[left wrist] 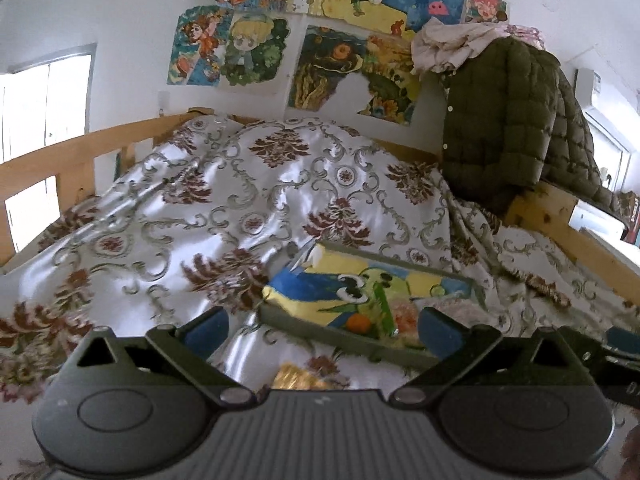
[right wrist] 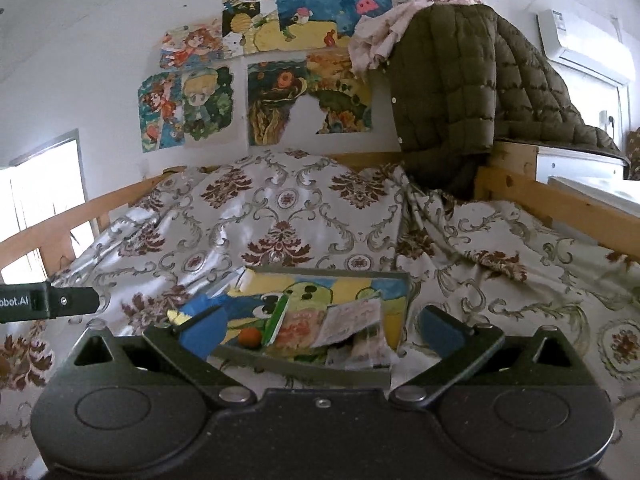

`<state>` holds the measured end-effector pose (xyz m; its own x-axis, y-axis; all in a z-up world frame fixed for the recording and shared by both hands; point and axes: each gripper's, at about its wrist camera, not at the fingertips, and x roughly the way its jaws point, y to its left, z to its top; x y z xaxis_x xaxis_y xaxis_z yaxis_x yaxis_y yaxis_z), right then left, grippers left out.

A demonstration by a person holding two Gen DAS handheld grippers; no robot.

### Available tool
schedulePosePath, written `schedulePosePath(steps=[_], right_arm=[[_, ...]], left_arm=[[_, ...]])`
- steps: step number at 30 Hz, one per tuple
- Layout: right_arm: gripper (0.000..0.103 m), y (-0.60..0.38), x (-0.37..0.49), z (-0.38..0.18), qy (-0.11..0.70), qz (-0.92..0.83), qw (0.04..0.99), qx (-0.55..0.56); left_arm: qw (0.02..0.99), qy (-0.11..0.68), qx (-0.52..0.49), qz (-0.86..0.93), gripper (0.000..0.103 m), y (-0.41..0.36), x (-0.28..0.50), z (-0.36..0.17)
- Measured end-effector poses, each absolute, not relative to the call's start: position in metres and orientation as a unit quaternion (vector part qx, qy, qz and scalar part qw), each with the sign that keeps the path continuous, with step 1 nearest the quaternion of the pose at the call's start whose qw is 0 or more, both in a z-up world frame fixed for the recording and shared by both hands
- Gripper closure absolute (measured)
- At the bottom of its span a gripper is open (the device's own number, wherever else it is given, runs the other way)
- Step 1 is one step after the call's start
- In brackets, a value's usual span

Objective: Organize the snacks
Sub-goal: 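Withdraw both grippers from the tray toward the gold foil packet and candies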

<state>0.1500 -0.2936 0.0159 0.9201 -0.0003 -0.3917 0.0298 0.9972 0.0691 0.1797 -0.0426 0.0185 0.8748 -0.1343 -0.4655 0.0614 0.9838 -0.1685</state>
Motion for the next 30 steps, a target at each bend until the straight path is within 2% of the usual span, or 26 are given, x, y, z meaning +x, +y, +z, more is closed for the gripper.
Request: schedulePosePath(steps=[16, 30], right_arm=[[0.001, -0.267, 0.071, -0.010, 0.279, -0.052, 0.958, 0.034], [0.001, -0.253, 0.068, -0.033, 0.346, -0.080, 0.935, 0.002]], left_arm=[[0.960, 0.274, -0.031, -0.055, 0.000, -0.021, 0.105, -0.014], [0.942, 0.335, 0.013, -0.035, 0.000, -0.020, 0.093, -0.048]])
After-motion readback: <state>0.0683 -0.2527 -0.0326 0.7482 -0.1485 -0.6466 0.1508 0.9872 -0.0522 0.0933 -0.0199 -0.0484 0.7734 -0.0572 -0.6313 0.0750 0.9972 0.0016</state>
